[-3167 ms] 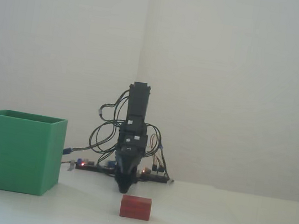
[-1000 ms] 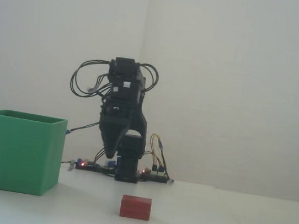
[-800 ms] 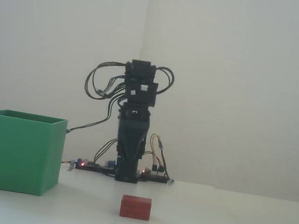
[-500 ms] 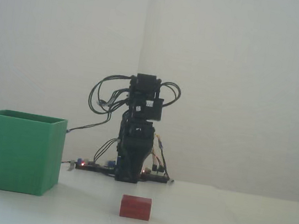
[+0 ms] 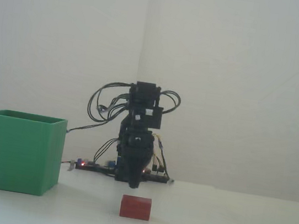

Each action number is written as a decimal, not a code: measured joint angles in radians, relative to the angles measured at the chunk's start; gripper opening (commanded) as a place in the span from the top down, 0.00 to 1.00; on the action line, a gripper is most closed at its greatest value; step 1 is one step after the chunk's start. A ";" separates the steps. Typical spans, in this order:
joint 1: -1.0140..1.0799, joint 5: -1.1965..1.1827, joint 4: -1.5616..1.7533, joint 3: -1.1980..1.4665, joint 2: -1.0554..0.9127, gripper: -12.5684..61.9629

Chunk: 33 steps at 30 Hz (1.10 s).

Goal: Grasp a red block and put it in the green bin.

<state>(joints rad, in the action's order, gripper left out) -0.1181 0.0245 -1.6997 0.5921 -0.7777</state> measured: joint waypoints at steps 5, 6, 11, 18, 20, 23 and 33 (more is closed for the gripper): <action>-0.041 0.000 0.000 -0.012 0.038 0.35; -0.049 0.000 0.000 -0.015 0.040 0.35; -0.061 0.000 0.000 -0.034 0.074 0.35; -0.060 0.000 0.000 -0.084 0.120 0.35; -0.052 0.003 0.000 -0.087 0.133 0.35; -0.044 0.005 0.000 -0.091 0.153 0.35; -0.023 0.002 0.000 -0.091 0.207 0.54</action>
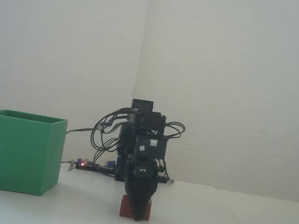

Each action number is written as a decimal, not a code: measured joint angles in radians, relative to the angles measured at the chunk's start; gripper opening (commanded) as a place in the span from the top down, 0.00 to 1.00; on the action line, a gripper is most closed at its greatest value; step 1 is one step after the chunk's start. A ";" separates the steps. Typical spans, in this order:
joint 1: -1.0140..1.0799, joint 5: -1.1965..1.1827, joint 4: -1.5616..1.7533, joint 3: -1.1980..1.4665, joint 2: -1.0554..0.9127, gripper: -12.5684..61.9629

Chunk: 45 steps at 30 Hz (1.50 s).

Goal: Grasp a red block and put it in the green bin.

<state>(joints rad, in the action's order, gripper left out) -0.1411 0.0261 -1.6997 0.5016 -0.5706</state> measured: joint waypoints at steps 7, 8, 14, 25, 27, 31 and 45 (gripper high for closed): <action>0.017 -0.192 0.000 0.011 -0.018 0.78; 0.021 -0.192 0.000 0.012 -0.025 0.78; 0.057 -0.195 0.000 0.020 -0.233 0.78; 0.227 -0.166 -0.044 -0.015 -0.862 0.78; 0.287 -0.146 -0.046 -0.017 -0.910 0.78; 0.374 -0.110 -0.046 -0.008 -0.979 0.78; 0.632 0.005 0.005 0.374 -1.069 0.78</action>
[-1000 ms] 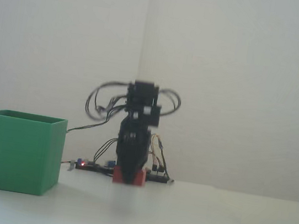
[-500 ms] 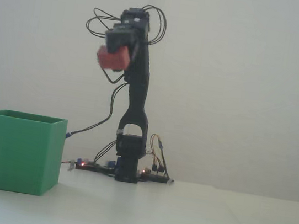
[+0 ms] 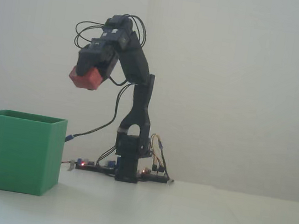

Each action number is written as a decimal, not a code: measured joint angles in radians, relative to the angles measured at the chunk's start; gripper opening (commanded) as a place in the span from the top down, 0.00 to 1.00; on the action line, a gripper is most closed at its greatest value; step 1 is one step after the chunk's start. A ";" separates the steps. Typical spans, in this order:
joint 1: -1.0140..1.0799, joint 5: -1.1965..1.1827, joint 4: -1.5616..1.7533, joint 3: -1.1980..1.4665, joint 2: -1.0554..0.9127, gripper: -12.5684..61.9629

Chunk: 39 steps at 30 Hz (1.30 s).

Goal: Grasp a red block and put it in the green bin.

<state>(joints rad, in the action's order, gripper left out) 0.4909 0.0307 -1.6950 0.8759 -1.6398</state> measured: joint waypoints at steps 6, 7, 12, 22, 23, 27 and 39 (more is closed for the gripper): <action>0.025 0.000 0.098 0.129 -0.008 0.78; 0.032 0.002 0.121 0.146 -0.008 0.78; 0.081 0.020 0.249 0.244 -0.006 0.78; 0.118 0.023 0.439 0.287 0.026 0.78; 0.124 0.023 0.456 0.287 0.034 0.78; 0.155 0.037 0.511 0.287 0.069 0.78; 0.173 0.043 0.626 0.287 0.110 0.50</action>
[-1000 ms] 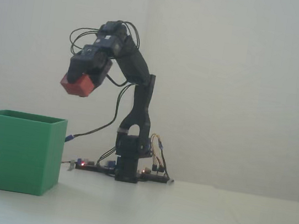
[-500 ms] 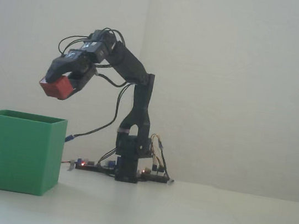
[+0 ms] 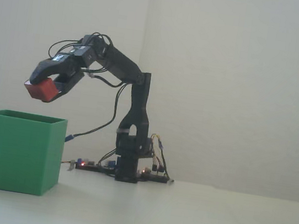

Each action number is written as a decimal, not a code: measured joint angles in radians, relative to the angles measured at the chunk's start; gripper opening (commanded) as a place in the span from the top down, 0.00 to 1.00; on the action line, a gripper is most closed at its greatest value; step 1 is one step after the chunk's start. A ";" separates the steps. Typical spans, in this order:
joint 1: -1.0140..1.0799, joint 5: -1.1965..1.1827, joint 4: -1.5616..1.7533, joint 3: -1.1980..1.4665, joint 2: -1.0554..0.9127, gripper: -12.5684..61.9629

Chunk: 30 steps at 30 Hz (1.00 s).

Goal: Grasp a red block and put it in the green bin.

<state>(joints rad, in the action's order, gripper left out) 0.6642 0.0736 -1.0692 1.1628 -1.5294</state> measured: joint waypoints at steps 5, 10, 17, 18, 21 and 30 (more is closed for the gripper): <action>0.021 0.018 0.023 0.000 0.000 0.45; 0.044 0.023 0.057 0.000 -0.002 0.45; 0.094 0.061 0.137 0.000 -0.002 0.45; 0.094 0.064 0.137 0.000 -0.002 0.45; 0.094 0.067 0.137 0.000 -0.002 0.45; 0.051 0.066 0.140 0.038 -0.021 0.38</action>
<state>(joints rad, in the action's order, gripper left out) 0.7148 0.1396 -0.9296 1.2011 -1.5509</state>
